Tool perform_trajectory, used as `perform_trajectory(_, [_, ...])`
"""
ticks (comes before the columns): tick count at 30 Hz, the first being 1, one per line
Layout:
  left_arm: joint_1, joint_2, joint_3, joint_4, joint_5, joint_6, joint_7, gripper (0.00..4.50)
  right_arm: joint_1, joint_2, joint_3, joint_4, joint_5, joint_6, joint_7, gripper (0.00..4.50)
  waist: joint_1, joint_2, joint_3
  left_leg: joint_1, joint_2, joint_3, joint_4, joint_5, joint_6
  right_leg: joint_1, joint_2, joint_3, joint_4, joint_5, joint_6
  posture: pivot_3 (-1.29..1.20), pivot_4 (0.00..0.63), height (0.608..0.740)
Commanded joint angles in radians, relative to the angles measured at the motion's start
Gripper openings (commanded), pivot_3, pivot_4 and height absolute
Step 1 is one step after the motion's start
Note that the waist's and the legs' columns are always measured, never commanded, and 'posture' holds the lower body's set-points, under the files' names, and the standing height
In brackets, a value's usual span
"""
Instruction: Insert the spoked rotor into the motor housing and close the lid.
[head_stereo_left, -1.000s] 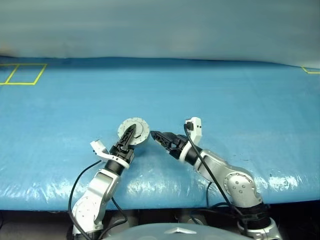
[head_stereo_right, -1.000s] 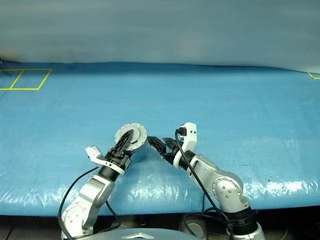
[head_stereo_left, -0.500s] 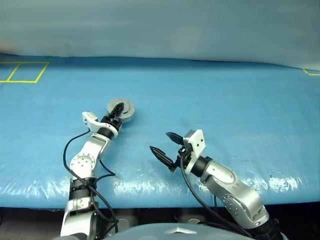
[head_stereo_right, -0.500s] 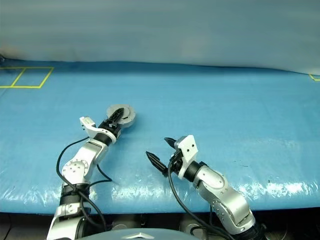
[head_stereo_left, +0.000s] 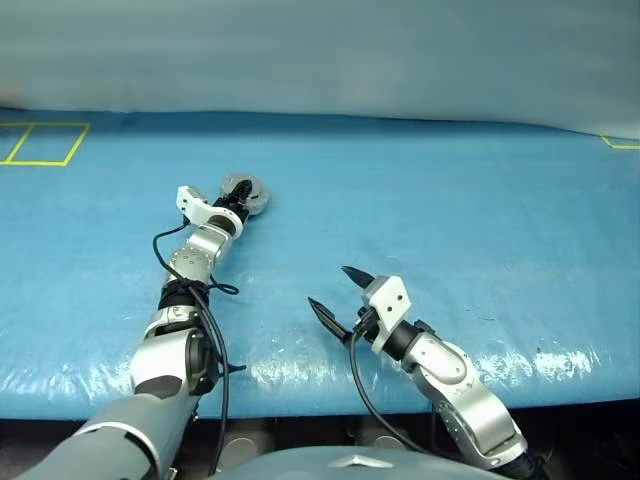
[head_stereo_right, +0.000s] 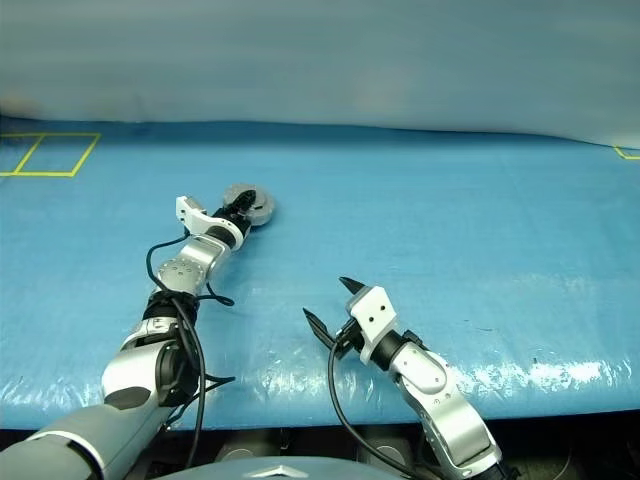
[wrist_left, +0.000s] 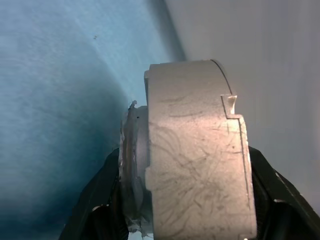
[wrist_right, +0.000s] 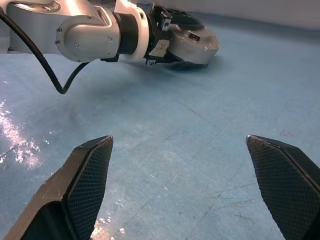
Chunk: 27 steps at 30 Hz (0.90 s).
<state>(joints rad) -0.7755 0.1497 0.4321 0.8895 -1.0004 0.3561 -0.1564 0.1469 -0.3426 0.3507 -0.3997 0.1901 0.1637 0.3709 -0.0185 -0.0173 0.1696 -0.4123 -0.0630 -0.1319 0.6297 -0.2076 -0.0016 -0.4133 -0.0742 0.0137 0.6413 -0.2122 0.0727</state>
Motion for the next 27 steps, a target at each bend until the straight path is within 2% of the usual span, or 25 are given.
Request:
perform_trajectory(1, [-0.064, 0.019, 0.044, 0.039, 0.043, -0.032, -0.047, 2.45, 0.01, 0.02, -0.001, -0.009, -0.024, -0.019, 0.001, 4.5, 0.001, -0.001, 0.0, 0.0, 0.0, 0.0, 0.0, 0.0, 0.0, 0.0, 0.0, 0.0, 0.0, 0.0, 0.0, 0.0, 0.15, 0.74])
perform_trajectory(3, [-0.061, 0.018, 0.058, 0.052, 0.063, -0.025, -0.047, 2.45, 0.014, 0.03, -0.001, -0.009, -0.031, -0.016, 0.002, 4.5, 0.0, -0.001, 0.0, 0.0, 0.0, 0.0, 0.0, 0.0, 0.0, 0.001, 0.0, 0.0, 0.0, 0.0, 0.001, 0.0, 0.15, 0.74])
perform_trajectory(9, [0.028, -0.002, 0.085, -0.063, 0.079, 0.058, 0.005, 4.42, 0.012, 0.053, -0.003, 0.002, -0.042, -0.003, 0.012, 4.5, -0.007, 0.0, 0.0, 0.004, 0.002, 0.0, 0.0, 0.001, -0.002, 0.002, 0.001, 0.0, 0.002, 0.0, 0.002, 0.0, 0.15, 0.74])
perform_trajectory(14, [0.197, -0.034, 0.105, -0.313, 0.04, 0.206, 0.105, 4.46, -0.002, 0.066, 0.0, 0.018, -0.043, 0.013, 0.024, 4.5, -0.015, 0.0, -0.001, 0.011, 0.004, 0.001, -0.002, 0.001, -0.002, 0.008, 0.001, 0.003, 0.002, 0.0, 0.002, 0.0, 0.15, 0.74])
perform_trajectory(22, [0.513, -0.078, 0.137, -0.726, -0.134, 0.435, 0.229, 4.46, -0.015, 0.09, -0.005, 0.06, -0.036, 0.014, 0.05, 4.5, -0.014, 0.005, -0.007, 0.02, 0.008, 0.001, -0.002, 0.0, -0.001, 0.015, 0.0, 0.005, 0.002, -0.001, 0.0, 0.0, 0.15, 0.74])
perform_trajectory(25, [0.631, -0.072, 0.125, -0.875, -0.184, 0.479, 0.234, 4.46, -0.018, 0.096, -0.009, 0.068, -0.03, 0.018, 0.061, 4.5, -0.014, 0.006, -0.01, 0.02, 0.008, 0.002, -0.002, 0.0, -0.001, 0.016, -0.001, 0.005, 0.002, -0.003, -0.003, 0.0, 0.15, 0.74])
perform_trajectory(27, [0.728, -0.043, 0.076, -1.019, -0.124, 0.437, 0.159, 4.46, -0.021, 0.103, -0.02, 0.073, -0.018, 0.022, 0.063, 4.5, -0.014, 0.006, -0.01, 0.02, 0.008, 0.002, -0.002, 0.0, -0.001, 0.016, -0.001, 0.005, 0.002, -0.003, -0.004, 0.0, 0.15, 0.74])
